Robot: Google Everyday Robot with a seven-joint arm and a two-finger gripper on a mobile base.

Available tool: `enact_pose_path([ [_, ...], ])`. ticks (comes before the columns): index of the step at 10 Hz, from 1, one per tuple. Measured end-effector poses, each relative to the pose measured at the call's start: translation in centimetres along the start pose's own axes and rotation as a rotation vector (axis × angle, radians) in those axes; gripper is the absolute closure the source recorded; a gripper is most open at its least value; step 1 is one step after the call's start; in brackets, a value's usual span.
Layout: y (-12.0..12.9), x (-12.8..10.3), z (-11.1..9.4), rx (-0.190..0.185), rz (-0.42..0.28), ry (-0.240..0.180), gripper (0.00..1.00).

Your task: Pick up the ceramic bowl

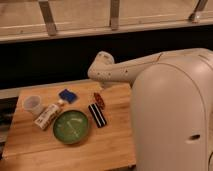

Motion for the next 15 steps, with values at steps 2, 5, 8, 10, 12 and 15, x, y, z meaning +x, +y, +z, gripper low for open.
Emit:
enact_pose_path([
  [2,0.4,0.3,-0.1,-0.021,0.002,-0.003,0.20],
  [5,3.9,3.3,-2.0,-0.109,-0.044,-0.013,0.20],
  [8,8.5,6.7,-4.5,-0.228,-0.092,-0.026,0.20],
  [10,12.9,7.4,-6.0,-0.336,-0.178,-0.032,0.20],
  [12,16.9,7.3,-7.1,-0.412,-0.264,-0.042,0.20],
  [15,17.6,7.3,-7.4,-0.428,-0.284,-0.046,0.20],
])
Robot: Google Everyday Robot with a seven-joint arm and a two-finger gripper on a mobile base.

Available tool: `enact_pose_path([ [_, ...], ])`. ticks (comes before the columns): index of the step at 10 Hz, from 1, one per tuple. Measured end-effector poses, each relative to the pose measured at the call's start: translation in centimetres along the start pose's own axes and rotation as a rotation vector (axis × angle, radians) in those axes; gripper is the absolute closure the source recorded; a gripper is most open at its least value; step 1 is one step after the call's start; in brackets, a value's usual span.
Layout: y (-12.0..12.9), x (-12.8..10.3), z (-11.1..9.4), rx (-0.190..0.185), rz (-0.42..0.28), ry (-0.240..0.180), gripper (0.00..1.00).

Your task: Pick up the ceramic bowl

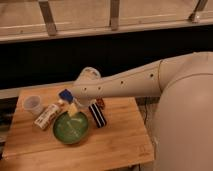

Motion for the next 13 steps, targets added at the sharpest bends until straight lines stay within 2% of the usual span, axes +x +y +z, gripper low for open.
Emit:
enact_pose_path([
  [2,0.3,-0.2,0.3,-0.016,-0.008,0.007,0.20],
  [3,0.4,-0.4,1.2,-0.045,-0.016,0.015,0.20],
  [8,2.5,-1.8,10.6,-0.226,-0.038,0.083,0.20],
  [11,3.2,-2.4,12.6,-0.287,-0.039,0.102,0.20],
  [13,3.5,-2.2,13.7,-0.313,-0.035,0.117,0.20],
])
